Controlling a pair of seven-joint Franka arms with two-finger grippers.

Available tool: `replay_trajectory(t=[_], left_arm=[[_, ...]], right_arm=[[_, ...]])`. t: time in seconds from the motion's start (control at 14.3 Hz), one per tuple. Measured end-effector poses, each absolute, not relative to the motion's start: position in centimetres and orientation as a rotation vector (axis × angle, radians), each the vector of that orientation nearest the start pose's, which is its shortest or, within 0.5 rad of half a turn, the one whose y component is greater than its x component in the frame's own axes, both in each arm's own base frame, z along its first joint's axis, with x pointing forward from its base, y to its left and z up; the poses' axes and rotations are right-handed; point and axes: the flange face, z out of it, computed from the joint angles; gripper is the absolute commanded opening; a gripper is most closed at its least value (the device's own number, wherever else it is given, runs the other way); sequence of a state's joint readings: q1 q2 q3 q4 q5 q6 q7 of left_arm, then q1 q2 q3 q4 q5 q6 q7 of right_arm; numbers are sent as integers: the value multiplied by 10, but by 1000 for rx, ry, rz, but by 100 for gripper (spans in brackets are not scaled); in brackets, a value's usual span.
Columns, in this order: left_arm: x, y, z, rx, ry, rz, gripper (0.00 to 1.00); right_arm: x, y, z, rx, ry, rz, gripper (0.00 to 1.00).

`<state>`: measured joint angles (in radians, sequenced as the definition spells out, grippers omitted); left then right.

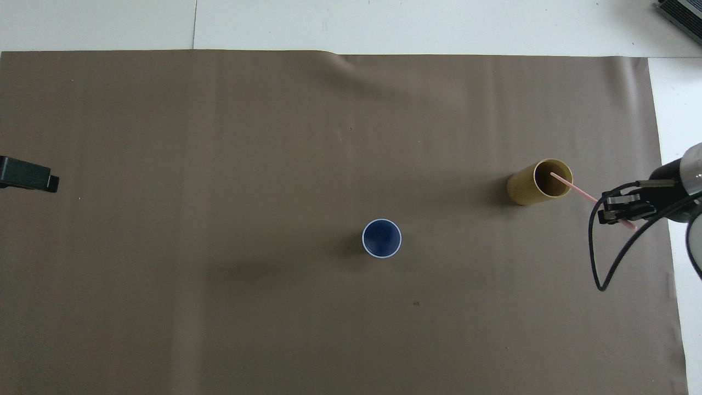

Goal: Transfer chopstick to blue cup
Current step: 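Carry the pink stick with the right gripper over the white-blue cup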

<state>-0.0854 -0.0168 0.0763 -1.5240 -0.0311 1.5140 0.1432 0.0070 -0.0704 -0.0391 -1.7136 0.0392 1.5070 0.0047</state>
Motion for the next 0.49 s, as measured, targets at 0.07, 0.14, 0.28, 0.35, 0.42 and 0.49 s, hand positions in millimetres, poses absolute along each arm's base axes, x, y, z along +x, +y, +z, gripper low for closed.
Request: replay_trajectory(t=[0.07, 0.14, 0.28, 0.35, 0.42, 0.49], left_arm=[[544, -8, 651, -3164, 244, -14, 100], [544, -8, 651, -3164, 244, -14, 100], [544, -8, 651, -3164, 244, -14, 100], [544, -8, 651, -3164, 244, -14, 100], [544, -8, 651, -3164, 244, -14, 100], [544, -8, 651, -3164, 244, -14, 100]], right_arm=[[515, -12, 606, -3089, 52, 217, 0], [510, -10, 617, -3090, 44, 222, 0], [506, 3, 628, -3092, 13, 220, 0], [506, 18, 629, -3095, 8, 219, 0], [505, 38, 630, -3099, 12, 217, 0], [504, 63, 630, -3103, 21, 205, 0]])
